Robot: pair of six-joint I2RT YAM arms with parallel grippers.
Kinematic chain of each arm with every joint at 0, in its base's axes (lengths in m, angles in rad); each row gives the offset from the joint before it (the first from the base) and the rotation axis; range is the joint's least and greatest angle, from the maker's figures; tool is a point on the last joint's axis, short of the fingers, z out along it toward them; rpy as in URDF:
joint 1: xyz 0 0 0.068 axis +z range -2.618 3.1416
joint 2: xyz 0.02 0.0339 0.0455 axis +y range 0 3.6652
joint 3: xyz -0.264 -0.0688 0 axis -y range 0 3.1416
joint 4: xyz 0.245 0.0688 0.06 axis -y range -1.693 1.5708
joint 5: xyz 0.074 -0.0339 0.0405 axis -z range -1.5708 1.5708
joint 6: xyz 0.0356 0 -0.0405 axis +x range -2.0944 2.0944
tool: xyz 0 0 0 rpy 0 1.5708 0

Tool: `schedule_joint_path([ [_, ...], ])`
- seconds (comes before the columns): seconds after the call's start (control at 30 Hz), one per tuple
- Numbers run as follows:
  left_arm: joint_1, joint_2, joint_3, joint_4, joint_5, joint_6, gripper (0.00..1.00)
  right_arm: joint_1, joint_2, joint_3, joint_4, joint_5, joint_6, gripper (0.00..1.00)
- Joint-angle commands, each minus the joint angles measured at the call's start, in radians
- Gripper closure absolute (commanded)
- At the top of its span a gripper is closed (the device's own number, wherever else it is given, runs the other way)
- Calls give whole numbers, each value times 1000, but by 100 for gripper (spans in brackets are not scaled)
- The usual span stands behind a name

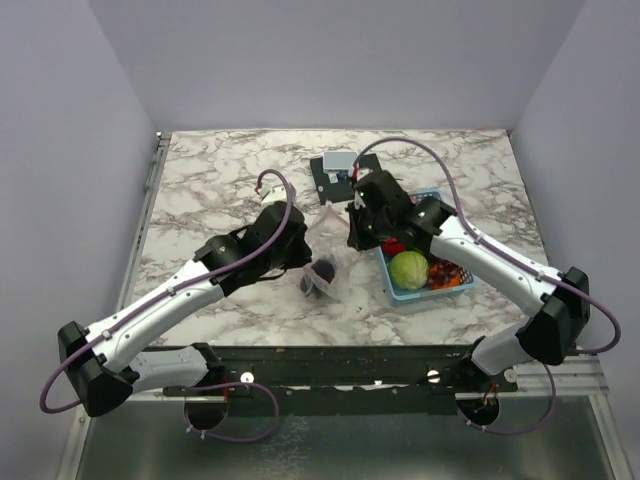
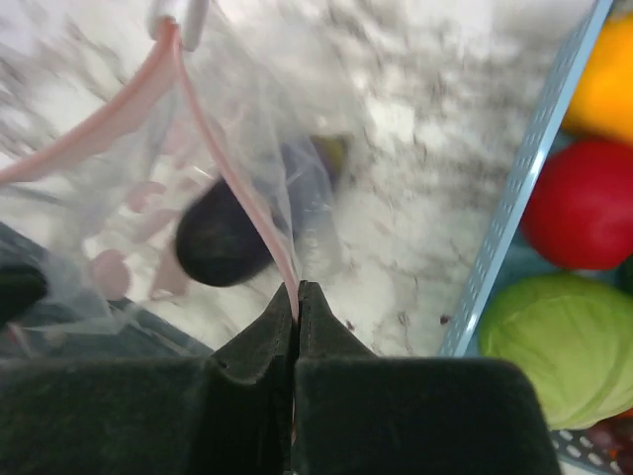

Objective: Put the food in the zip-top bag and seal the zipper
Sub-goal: Adjust the zipper food storage bag at the center of the board.

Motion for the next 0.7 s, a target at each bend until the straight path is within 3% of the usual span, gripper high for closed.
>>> schedule_joint_path([
  [0.0, 4, -60, 225, -27, -7, 48, 100, 1, -87, 225, -64, 85, -48, 99],
  [0.17, 4, -106, 284, -71, -82, 64, 100, 1, -124, 314, -82, 116, -56, 99],
  [0.23, 5, -111, 240, -68, -109, 56, 100, 1, -124, 260, -43, 138, -59, 99],
  [0.47, 7, -65, 82, 2, 25, 17, 100, 1, -21, 68, 11, 62, -7, 99],
  [0.67, 7, -120, 330, -24, 29, 101, 100, 0, -88, 269, -68, 135, -50, 99],
])
